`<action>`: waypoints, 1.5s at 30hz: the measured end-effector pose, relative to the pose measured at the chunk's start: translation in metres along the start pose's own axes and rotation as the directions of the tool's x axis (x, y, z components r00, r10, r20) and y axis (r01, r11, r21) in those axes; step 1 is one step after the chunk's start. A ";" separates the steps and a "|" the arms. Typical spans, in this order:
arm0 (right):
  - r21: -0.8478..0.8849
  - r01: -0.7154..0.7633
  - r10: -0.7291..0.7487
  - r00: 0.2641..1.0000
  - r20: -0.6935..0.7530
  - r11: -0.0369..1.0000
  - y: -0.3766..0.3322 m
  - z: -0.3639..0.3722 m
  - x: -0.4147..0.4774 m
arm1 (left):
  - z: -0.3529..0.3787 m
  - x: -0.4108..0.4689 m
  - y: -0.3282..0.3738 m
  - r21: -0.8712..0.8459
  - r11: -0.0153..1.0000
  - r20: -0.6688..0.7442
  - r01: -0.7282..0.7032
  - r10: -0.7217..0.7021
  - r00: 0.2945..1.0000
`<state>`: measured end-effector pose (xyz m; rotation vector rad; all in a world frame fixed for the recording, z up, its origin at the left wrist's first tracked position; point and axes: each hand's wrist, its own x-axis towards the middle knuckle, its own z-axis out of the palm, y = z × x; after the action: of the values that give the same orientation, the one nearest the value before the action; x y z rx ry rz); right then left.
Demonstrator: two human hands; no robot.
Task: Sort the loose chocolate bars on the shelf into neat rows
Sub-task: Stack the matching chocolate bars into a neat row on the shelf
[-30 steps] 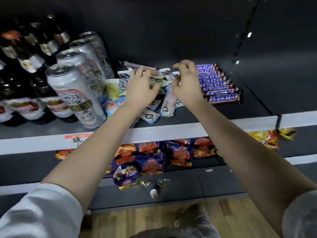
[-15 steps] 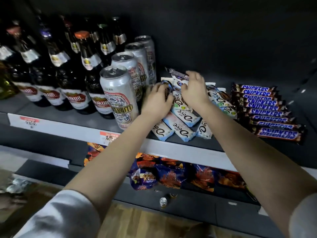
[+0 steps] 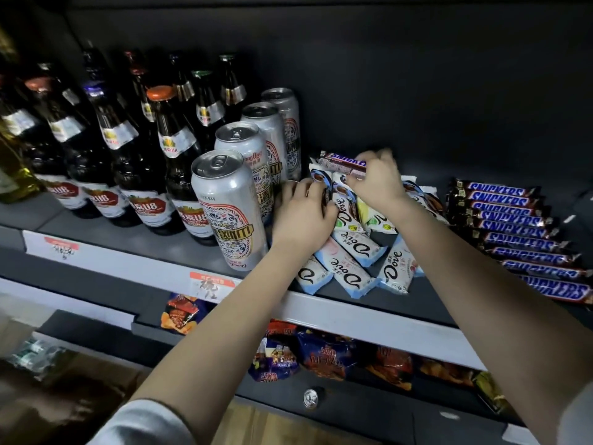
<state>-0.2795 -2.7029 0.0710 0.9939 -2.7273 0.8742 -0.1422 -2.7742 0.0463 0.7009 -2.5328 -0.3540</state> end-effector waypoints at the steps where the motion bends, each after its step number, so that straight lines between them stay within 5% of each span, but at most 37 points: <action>1: 0.002 0.027 -0.027 1.000 -0.007 1.000 0.001 -0.001 -0.003 | 0.000 0.000 0.000 -0.029 1.000 -0.008 0.004 -0.005 1.000; 7: -0.045 0.148 -0.150 0.988 -0.039 0.988 -0.001 -0.009 -0.028 | -0.004 -0.005 0.001 -0.257 0.967 -0.138 -0.008 -0.028 0.990; 17: -0.012 0.335 -0.335 0.939 -0.077 0.942 0.013 -0.029 -0.074 | -0.008 -0.009 -0.003 -0.166 0.974 -0.107 -0.153 0.137 0.985; 22: -0.025 0.277 -0.278 0.954 -0.116 0.961 0.025 -0.047 -0.095 | -0.014 -0.009 0.006 -0.093 0.974 -0.091 -0.206 0.198 0.976; 31: -0.124 0.057 -0.088 0.961 -0.261 0.991 0.072 -0.100 -0.139 | 0.000 -0.017 0.082 -0.207 0.901 -0.106 -0.381 0.367 0.924; 37: -0.153 -0.124 0.069 0.944 -0.321 0.980 0.118 -0.136 -0.191 | 0.025 -0.041 0.138 -0.379 0.769 -0.007 -0.514 0.553 0.833; 45: -0.192 -0.246 0.196 0.949 -0.245 0.950 0.153 -0.143 -0.239 | 0.043 -0.069 0.158 -0.355 0.692 0.074 -0.629 0.691 0.719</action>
<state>-0.2006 -2.3961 0.0470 0.5194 -2.6985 0.6467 -0.1781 -2.6006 0.0406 -0.4178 -2.6199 -0.5534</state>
